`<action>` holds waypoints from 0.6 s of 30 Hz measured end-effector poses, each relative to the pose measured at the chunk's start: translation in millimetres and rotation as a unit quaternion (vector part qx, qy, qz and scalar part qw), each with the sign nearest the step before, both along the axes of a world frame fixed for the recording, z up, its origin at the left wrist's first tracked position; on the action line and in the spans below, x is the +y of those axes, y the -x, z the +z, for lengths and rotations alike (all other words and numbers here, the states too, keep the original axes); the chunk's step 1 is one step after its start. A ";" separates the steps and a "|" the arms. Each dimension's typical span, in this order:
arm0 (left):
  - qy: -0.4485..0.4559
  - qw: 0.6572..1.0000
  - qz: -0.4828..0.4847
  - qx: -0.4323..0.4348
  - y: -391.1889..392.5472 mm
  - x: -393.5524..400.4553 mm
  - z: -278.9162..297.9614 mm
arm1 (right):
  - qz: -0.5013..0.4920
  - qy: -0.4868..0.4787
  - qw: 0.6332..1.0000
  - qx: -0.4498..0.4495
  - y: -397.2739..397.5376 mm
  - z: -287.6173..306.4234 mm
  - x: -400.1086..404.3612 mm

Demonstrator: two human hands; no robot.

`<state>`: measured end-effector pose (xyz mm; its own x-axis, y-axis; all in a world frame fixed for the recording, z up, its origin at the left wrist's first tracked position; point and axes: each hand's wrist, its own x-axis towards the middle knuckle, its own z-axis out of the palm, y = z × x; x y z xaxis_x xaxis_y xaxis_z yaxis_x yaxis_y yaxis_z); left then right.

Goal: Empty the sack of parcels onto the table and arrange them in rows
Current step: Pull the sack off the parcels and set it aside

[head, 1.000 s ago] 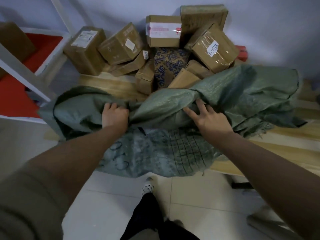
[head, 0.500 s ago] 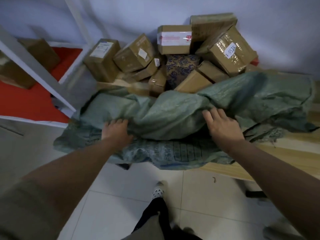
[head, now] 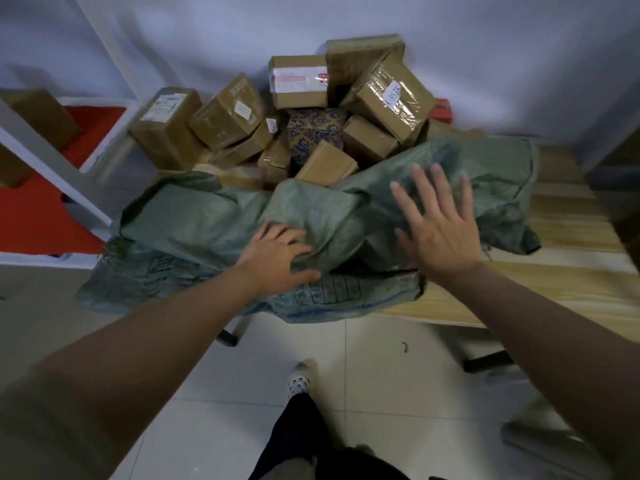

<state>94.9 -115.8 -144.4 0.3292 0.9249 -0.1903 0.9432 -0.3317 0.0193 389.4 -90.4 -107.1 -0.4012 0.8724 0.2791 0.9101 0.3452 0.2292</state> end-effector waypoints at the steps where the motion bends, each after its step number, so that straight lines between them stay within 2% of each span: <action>1: 0.029 0.999 0.006 0.021 -1.3 -4.5 -7.1 | -0.050 0.060 0.996 -0.034 -10.7 1.2 0.0; 3: 0.062 0.997 0.010 0.049 -1.6 -10.8 -12.8 | -0.116 0.217 0.962 -0.120 -32.1 -7.1 -4.3; 5: 0.040 0.999 0.018 0.019 -2.1 -12.5 -9.5 | -0.120 0.304 0.931 -0.161 -48.1 -21.7 -13.1; 7: -0.081 0.994 0.027 -0.062 -2.7 -10.3 -0.7 | -0.110 0.283 0.944 -0.125 -54.0 -30.2 -22.2; 9: -0.193 0.976 0.024 -0.095 -4.2 -2.4 10.4 | -0.092 0.183 0.978 -0.041 -53.0 -27.8 -24.8; 11: -0.225 0.968 0.017 -0.110 -10.9 11.4 22.0 | -0.054 0.066 0.995 0.043 -46.2 -22.7 -21.1; 13: -0.231 0.963 0.040 -0.133 -23.6 29.6 33.2 | -0.027 0.025 0.995 0.090 -31.6 -12.4 -14.1; 15: -0.232 0.951 0.109 -0.172 -36.6 49.5 43.1 | -0.017 0.064 0.995 0.080 -14.6 -4.4 -5.1; 17: -0.204 0.943 0.184 -0.188 -44.5 68.6 49.2 | -0.028 0.199 0.980 0.017 -2.9 -5.9 4.0; 18: -0.183 0.944 0.207 -0.180 -46.7 76.5 50.9 | -0.041 0.276 0.960 -0.027 -0.7 -11.3 7.3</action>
